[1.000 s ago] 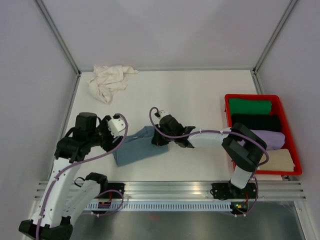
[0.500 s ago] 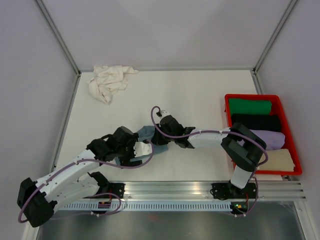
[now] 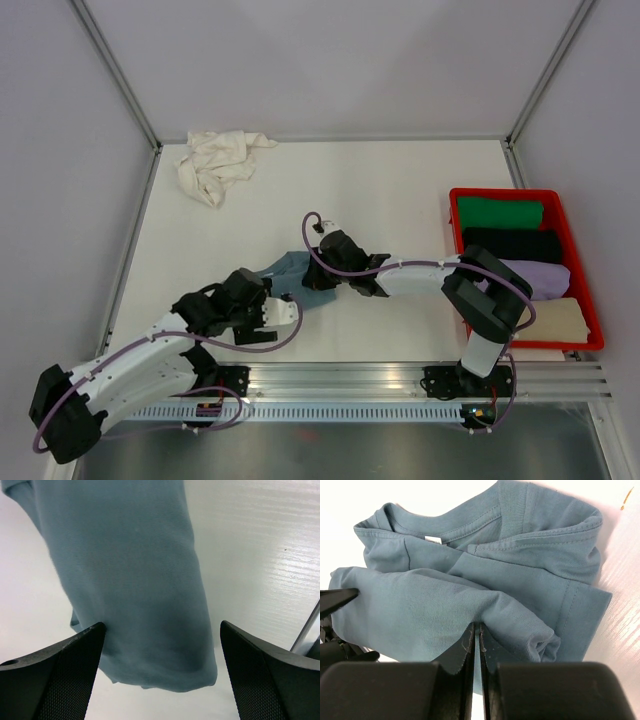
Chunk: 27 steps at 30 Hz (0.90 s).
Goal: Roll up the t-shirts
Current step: Roll the tshirt
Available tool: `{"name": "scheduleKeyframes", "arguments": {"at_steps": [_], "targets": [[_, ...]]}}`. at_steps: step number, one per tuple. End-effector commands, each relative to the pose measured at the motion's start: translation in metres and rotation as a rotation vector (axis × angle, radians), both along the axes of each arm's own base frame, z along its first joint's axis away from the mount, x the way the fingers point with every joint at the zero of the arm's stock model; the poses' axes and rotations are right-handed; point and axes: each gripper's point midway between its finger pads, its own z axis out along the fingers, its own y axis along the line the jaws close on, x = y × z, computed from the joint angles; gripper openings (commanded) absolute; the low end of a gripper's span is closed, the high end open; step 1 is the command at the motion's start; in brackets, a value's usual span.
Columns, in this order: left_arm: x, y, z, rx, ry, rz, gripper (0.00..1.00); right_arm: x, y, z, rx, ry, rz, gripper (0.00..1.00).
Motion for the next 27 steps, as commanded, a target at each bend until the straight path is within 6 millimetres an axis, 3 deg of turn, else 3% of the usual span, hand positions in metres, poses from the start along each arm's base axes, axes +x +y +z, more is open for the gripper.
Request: {"name": "scheduleKeyframes", "arguments": {"at_steps": [1,3,7,12,16,18,19,21,22,23,24,25,27], "targets": [[-0.002,0.011,-0.021,0.083,0.011,-0.016,1.0,0.007,-0.006,-0.005,-0.027,-0.015,-0.036,0.12],[-0.001,0.016,-0.034,0.109,0.01,-0.002,0.98,0.006,-0.008,-0.002,-0.024,-0.03,-0.029,0.12],[0.006,0.017,-0.038,0.109,-0.019,0.036,0.9,0.006,-0.006,0.011,-0.002,-0.072,-0.001,0.13],[0.009,0.014,-0.032,0.081,-0.041,0.045,0.61,0.006,-0.001,0.038,0.054,-0.138,0.044,0.14],[-0.002,0.013,-0.033,0.064,0.004,0.029,0.41,0.006,-0.003,0.066,0.091,-0.209,0.068,0.15],[-0.005,0.012,-0.032,0.06,0.019,0.025,0.35,0.005,-0.006,0.078,0.089,-0.274,0.105,0.16],[-0.007,0.011,-0.03,0.06,0.032,0.009,0.26,0.005,-0.009,0.093,0.098,-0.322,0.12,0.16],[-0.008,0.009,-0.026,0.058,0.049,0.002,0.09,0.004,-0.017,0.104,0.067,-0.389,0.153,0.17],[-0.008,0.001,-0.019,0.031,0.06,-0.018,0.03,0.006,-0.025,0.121,0.04,-0.491,0.189,0.17],[-0.015,0.002,-0.019,0.044,0.098,-0.029,0.02,0.005,-0.031,0.126,0.025,-0.533,0.207,0.18],[-0.018,0.0,-0.016,0.039,0.121,-0.048,0.02,0.002,-0.037,0.149,0.04,-0.615,0.224,0.21],[-0.022,-0.009,-0.009,0.006,0.148,-0.074,0.02,0.0,-0.046,0.148,-0.004,-0.691,0.275,0.25],[-0.033,-0.009,-0.008,0.018,0.208,-0.115,0.02,-0.007,-0.053,0.165,-0.005,-0.815,0.338,0.44]]}}
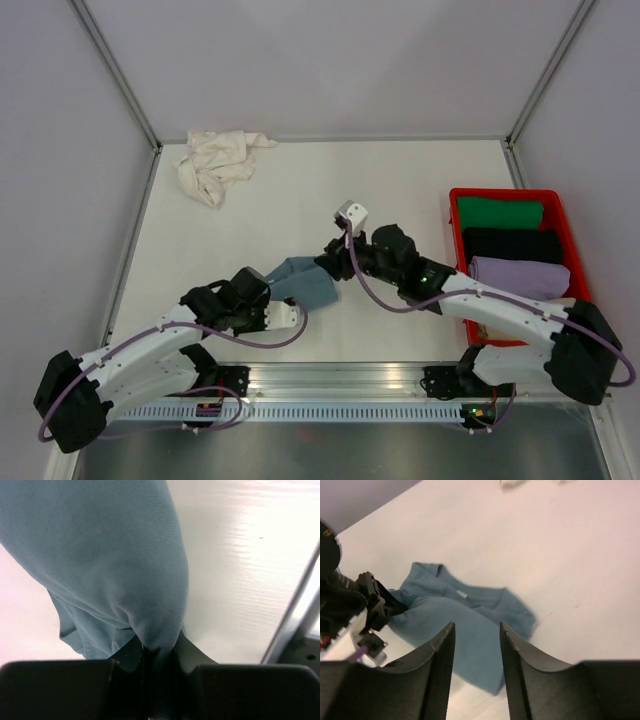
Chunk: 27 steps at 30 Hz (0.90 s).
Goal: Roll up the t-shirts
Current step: Roll the tshirt
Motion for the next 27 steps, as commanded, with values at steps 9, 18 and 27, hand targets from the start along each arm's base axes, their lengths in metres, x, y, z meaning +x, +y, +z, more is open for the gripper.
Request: {"name": "scheduleKeyframes", "arguments": {"at_steps": [9,18,27], "targets": [[-0.056,-0.033,0.05,-0.171,0.342,-0.275,0.02,-0.056,-0.065,-0.001,-0.331,-0.65,0.458,0.63],[-0.058,-0.029,0.038,-0.143,0.449,-0.296,0.03,-0.096,-0.062,-0.068,-0.477,-0.439,0.647,0.8],[-0.055,-0.023,0.036,-0.149,0.437,-0.237,0.04,-0.131,-0.028,-0.103,-0.512,-0.565,0.711,0.82]]}}
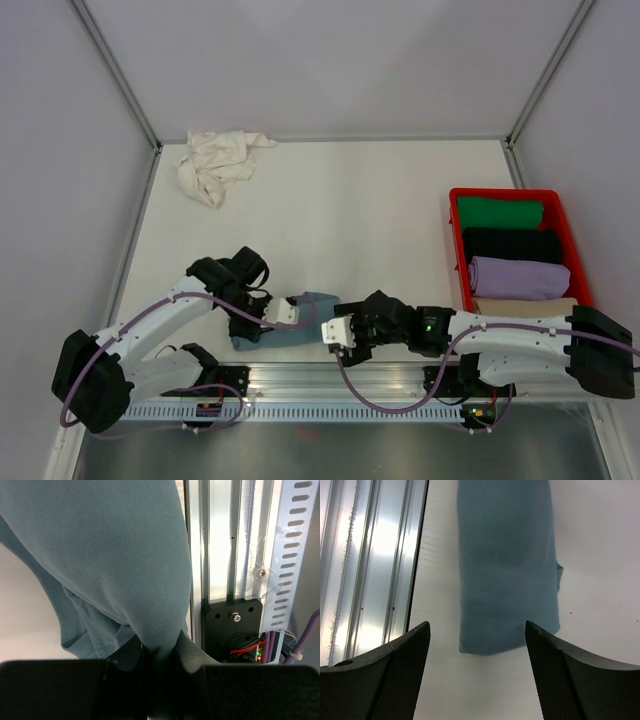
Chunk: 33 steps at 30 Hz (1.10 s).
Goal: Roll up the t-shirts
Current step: Roll the tshirt
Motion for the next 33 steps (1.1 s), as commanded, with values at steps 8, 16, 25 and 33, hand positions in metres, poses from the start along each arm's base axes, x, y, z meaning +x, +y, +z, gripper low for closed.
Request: {"name": "scheduleKeyframes", "arguments": {"at_steps": [8,16,25,33], "targets": [[-0.007,-0.003,0.003,-0.053,0.019,-0.029,0.05,0.034,0.026,-0.015,0.025,-0.149,-0.14,0.81],[-0.007,-0.008,0.003,-0.117,0.047,-0.03,0.05,0.042,0.029,-0.037,-0.006,0.063,-0.234,0.16],[0.018,0.007,-0.004,-0.056,0.083,-0.029,0.1,0.025,0.022,0.012,0.075,0.339,-0.159,0.0],[0.027,0.007,0.006,-0.05,0.096,0.042,0.25,0.007,0.013,-0.004,-0.068,0.718,-0.195,0.0]]}}
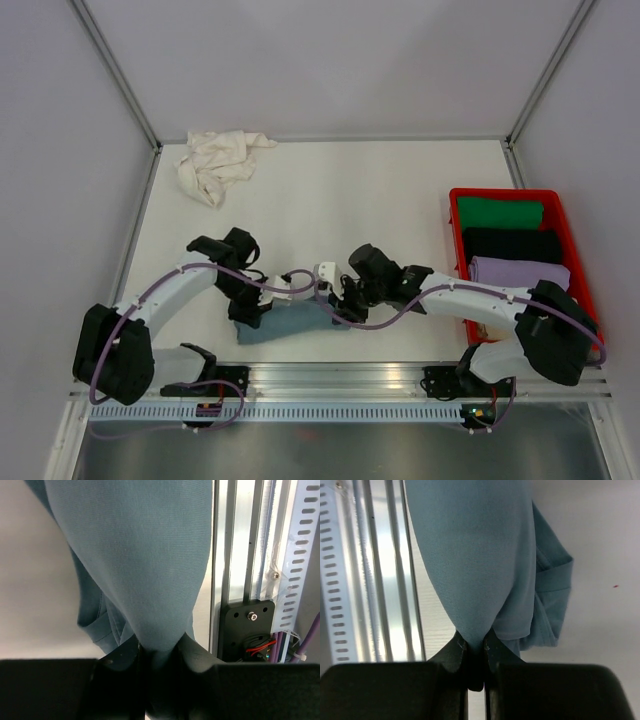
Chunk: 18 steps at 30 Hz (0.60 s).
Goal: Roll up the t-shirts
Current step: Roll the tshirt
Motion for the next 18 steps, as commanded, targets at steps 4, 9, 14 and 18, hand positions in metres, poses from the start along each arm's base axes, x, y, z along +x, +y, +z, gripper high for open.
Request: {"name": "scheduleKeyframes", "arguments": {"at_steps": [4,9,14,18], "targets": [[-0.011,0.007,0.005,-0.017,0.038,0.043,0.38,-0.03,0.007,0.003,0.087,0.324,-0.043,0.0],[0.004,0.003,0.022,-0.077,0.043,0.202,0.51,-0.023,0.002,0.005,0.126,0.407,-0.148,0.0],[0.009,-0.016,0.048,-0.191,0.058,0.286,0.56,-0.022,-0.003,-0.01,0.073,0.44,-0.204,0.0],[0.005,-0.016,0.038,-0.169,0.121,0.351,0.48,-0.024,-0.005,-0.015,0.073,0.456,-0.22,0.0]]}}
